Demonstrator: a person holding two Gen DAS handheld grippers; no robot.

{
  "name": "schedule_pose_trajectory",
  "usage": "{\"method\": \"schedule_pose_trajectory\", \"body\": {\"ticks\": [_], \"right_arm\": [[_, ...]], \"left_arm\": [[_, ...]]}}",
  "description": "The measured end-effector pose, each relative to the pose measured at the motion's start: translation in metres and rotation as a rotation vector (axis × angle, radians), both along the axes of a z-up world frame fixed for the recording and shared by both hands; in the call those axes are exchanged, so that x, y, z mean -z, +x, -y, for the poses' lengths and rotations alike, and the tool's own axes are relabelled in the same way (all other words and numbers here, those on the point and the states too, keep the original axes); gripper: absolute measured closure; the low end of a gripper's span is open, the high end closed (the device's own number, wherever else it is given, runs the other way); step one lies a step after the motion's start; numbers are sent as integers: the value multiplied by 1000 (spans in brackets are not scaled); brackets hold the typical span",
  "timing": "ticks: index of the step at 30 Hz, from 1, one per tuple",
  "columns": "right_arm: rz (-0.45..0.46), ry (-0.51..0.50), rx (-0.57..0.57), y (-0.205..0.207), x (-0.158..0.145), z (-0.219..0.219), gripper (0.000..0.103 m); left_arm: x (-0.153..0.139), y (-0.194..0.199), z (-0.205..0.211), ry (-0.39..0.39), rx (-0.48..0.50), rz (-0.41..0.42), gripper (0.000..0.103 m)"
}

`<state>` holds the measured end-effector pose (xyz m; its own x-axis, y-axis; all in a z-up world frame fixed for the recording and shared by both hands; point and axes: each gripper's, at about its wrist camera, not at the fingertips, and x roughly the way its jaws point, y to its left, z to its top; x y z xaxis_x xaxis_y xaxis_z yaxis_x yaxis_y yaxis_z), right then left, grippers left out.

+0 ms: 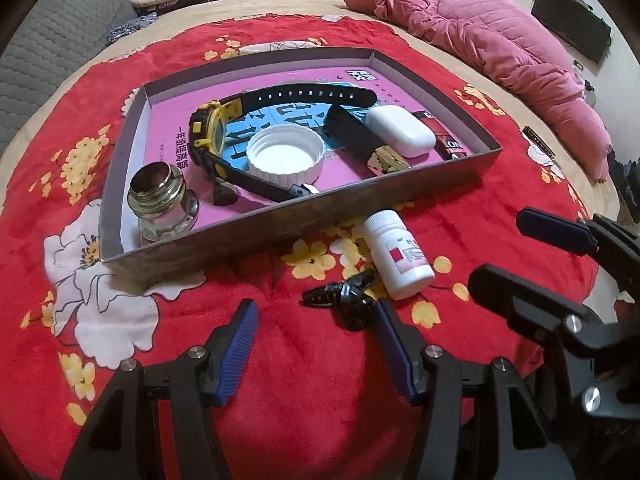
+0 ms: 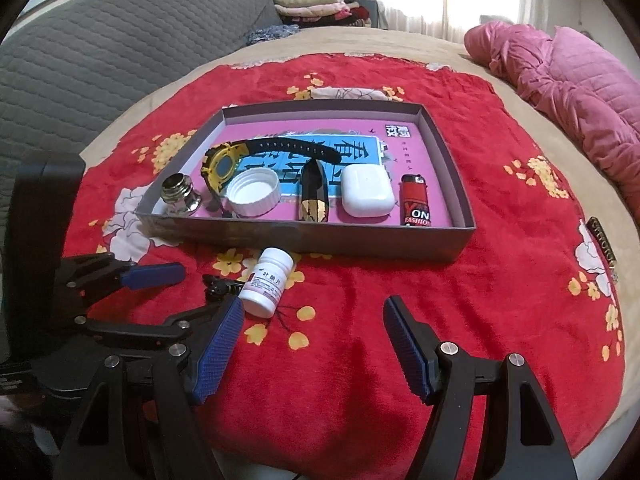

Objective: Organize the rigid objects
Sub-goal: 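Grasp the black clip with the left tool while the right tool approaches the white pill bottle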

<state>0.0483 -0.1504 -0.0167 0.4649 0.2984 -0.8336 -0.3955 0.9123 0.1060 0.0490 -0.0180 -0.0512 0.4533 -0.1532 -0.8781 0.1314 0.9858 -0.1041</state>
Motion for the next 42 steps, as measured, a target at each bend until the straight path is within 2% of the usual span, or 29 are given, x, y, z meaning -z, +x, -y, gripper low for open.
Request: {"method": "schedule_pose_trajectory", "body": {"ticks": [8,12,19,29,36,37,39,42], "right_arm": [[-57,45,23,17,14,-5,29],[-100,71,23,28,23,-15,29],[-105,-1,-3,38,39,-34,29],[-103,-33,27,44,47,-29,30],[-105,-21,47,46,48,-17,30],[-101,-22,50,46,49,-16,31],[-92,-34,50,46,48,-14,38],[-70,-79,31,44,49,-13,46]], "left_arm": [[4,8,-10,2,-16,10,44],[5,9,-15,-2,10,18,44],[5,4,-13,33,62,30,44],[5,5,-14,29,60,27,44],[8,9,-12,18,52,33,44],[8,10,-12,15,48,33,44],[9,12,-13,5,39,34,44],[8,15,-18,-43,18,31,44]]}}
